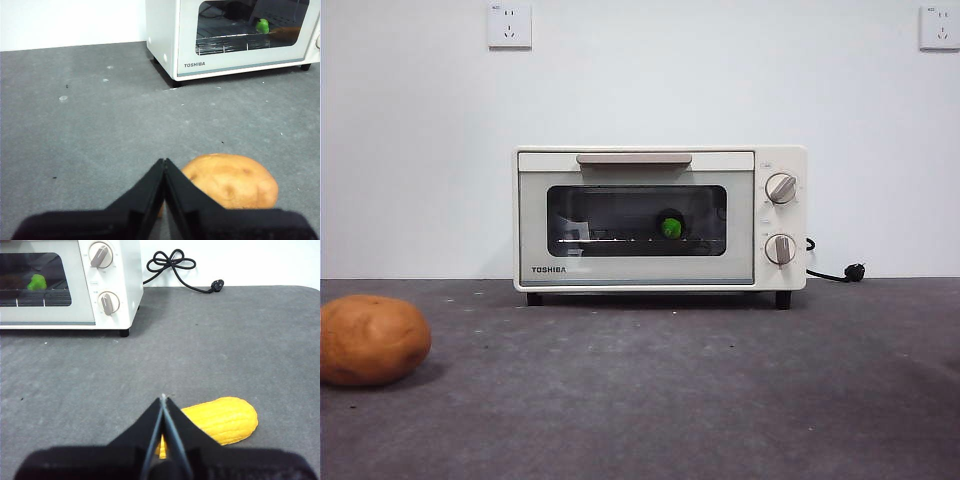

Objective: Take the eggplant from the table,put the eggplant in the oven

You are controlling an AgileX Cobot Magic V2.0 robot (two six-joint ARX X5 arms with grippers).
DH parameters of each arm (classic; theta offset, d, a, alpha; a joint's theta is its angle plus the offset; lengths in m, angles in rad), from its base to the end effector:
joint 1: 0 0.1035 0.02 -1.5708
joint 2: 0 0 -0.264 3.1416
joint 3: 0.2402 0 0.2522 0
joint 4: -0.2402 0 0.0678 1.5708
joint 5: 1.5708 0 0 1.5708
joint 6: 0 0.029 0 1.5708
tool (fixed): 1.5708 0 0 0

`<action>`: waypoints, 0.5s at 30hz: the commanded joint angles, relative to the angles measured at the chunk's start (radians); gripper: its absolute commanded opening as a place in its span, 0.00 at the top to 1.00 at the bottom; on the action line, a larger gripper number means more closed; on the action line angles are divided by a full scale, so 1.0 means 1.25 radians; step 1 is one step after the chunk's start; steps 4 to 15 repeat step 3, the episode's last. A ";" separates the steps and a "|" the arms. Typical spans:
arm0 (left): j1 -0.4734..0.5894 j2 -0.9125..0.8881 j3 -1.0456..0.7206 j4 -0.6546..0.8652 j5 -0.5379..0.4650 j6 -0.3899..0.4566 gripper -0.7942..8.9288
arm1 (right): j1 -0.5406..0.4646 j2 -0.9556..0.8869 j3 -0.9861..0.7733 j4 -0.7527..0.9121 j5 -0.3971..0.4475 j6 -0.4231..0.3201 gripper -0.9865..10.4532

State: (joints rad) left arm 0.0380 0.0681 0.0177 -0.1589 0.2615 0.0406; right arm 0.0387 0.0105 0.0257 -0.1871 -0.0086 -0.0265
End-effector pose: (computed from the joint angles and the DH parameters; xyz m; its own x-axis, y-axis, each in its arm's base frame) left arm 0.0982 -0.0038 0.1491 0.9541 -0.2224 -0.2007 0.2243 0.9744 -0.0140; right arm 0.0953 0.0039 0.1534 0.9842 0.0467 -0.1710 -0.0517 0.9984 -0.0246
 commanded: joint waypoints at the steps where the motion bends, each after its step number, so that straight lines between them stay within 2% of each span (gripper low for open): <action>1: 0.003 0.000 -0.008 0.006 0.002 -0.005 0.92 | 0.000 0.000 -0.009 0.005 0.001 -0.001 0.91; 15: 0.003 0.000 -0.008 0.006 0.002 -0.005 0.92 | 0.000 0.000 -0.009 0.005 0.000 -0.001 0.91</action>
